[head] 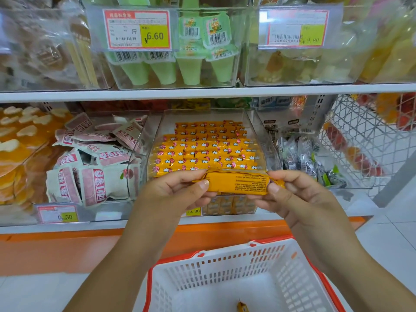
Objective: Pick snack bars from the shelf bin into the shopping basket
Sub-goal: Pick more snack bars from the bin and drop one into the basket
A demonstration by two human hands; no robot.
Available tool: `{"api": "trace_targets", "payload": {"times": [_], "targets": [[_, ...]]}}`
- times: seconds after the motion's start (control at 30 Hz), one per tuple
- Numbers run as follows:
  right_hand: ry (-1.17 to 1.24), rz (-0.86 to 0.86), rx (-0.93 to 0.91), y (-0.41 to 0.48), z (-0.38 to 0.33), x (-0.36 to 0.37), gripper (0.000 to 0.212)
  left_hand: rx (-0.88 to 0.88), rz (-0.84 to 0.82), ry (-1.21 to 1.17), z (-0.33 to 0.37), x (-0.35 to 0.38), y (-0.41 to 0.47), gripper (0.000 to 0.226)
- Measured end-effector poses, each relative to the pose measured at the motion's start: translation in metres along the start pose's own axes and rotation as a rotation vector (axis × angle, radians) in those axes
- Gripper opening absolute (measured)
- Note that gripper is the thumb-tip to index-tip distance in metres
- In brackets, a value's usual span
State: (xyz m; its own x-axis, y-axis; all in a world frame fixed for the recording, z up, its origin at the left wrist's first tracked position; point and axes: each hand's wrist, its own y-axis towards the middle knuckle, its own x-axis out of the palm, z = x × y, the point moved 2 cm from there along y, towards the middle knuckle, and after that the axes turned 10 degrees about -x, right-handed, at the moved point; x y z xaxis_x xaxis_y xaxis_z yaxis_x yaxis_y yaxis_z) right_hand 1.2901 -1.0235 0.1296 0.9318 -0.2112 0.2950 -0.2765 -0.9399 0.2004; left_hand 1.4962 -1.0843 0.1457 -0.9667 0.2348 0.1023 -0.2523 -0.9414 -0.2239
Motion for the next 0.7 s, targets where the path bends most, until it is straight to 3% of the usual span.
{"api": "trace_targets", "payload": {"times": [0.23, 0.4, 0.47, 0.57, 0.7], "targets": [[0.051, 0.021, 0.031, 0.003, 0.0, 0.003, 0.054, -0.049, -0.004, 0.011, 0.0, -0.001, 0.002, 0.02], [0.075, -0.044, 0.074, 0.002, 0.0, 0.001, 0.064, -0.037, -0.05, 0.077, 0.003, -0.006, 0.001, 0.031], [0.046, -0.034, 0.035, 0.003, 0.0, 0.001, 0.055, -0.034, -0.057, 0.107, 0.003, -0.007, 0.0, 0.029], [-0.097, -0.024, -0.034, 0.002, 0.003, -0.001, 0.047, 0.018, -0.013, 0.197, 0.003, -0.006, 0.001, 0.011], [-0.051, 0.006, -0.001, 0.003, 0.01, 0.002, 0.055, 0.087, 0.044, 0.375, -0.008, -0.006, 0.003, 0.017]]}}
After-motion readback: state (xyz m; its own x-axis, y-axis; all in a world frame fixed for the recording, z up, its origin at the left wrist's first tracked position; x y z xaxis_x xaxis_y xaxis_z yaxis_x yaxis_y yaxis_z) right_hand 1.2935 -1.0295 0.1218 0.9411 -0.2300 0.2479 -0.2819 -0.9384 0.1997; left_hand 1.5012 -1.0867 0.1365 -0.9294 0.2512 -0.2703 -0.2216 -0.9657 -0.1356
